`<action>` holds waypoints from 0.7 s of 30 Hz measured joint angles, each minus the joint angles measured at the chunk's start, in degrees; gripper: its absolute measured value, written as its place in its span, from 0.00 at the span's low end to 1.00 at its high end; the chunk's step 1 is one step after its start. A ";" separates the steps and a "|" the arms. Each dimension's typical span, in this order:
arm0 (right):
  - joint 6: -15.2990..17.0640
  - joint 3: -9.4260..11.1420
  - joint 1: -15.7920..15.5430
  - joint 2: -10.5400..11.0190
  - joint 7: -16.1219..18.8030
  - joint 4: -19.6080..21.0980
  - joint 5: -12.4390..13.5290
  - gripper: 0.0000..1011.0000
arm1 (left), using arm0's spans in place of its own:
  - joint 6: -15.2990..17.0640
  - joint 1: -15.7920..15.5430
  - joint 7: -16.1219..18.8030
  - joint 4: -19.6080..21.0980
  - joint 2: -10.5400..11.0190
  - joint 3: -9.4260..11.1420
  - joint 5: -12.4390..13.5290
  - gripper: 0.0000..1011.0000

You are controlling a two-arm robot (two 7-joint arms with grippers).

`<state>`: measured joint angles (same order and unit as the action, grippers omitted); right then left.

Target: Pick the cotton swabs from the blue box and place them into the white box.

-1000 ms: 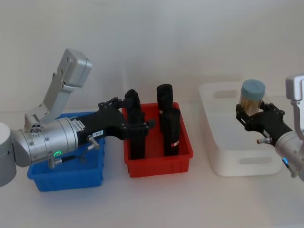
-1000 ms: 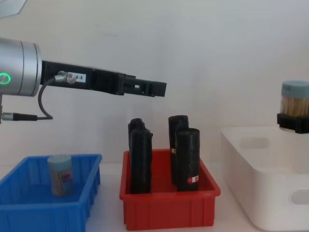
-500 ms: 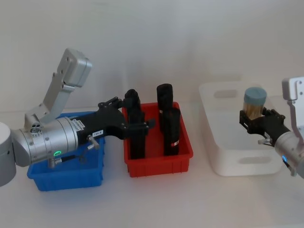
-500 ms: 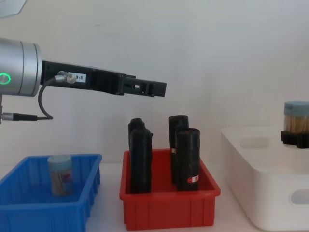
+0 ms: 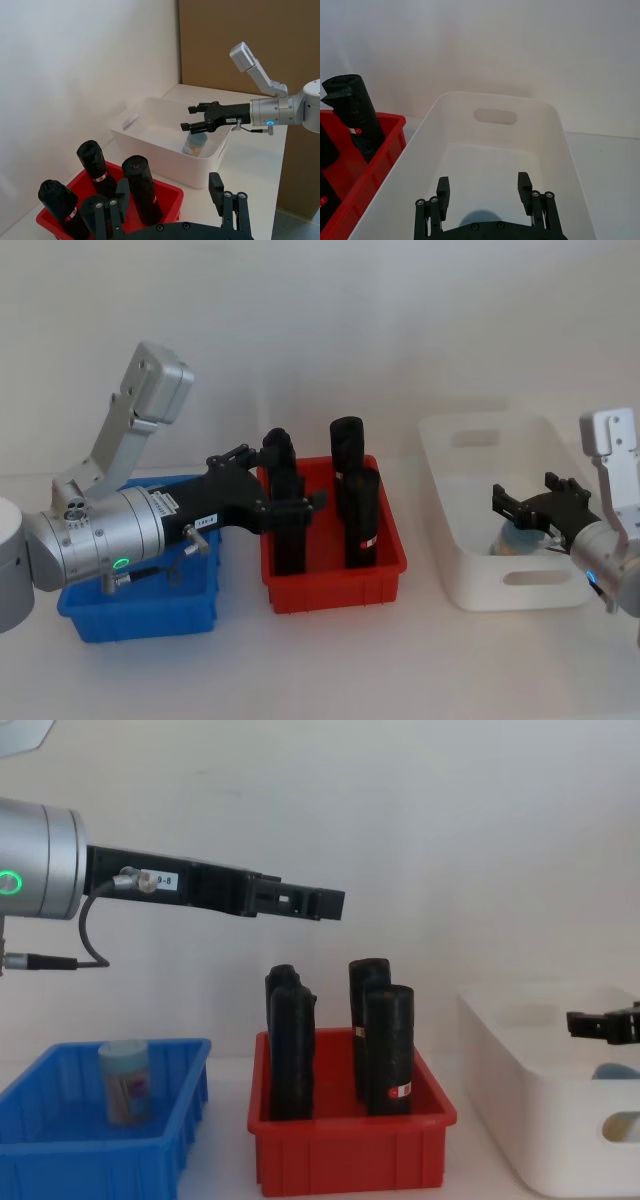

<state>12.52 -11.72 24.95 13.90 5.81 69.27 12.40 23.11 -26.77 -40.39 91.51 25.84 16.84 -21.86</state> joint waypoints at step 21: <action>-4.94 0.04 -0.03 -0.22 -0.87 -0.24 -1.15 0.99 | 0.00 0.00 0.00 0.00 0.00 0.00 0.00 0.99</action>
<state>7.58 -11.68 24.92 13.68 4.94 69.04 11.25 23.11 -26.77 -40.39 91.51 25.84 16.84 -21.86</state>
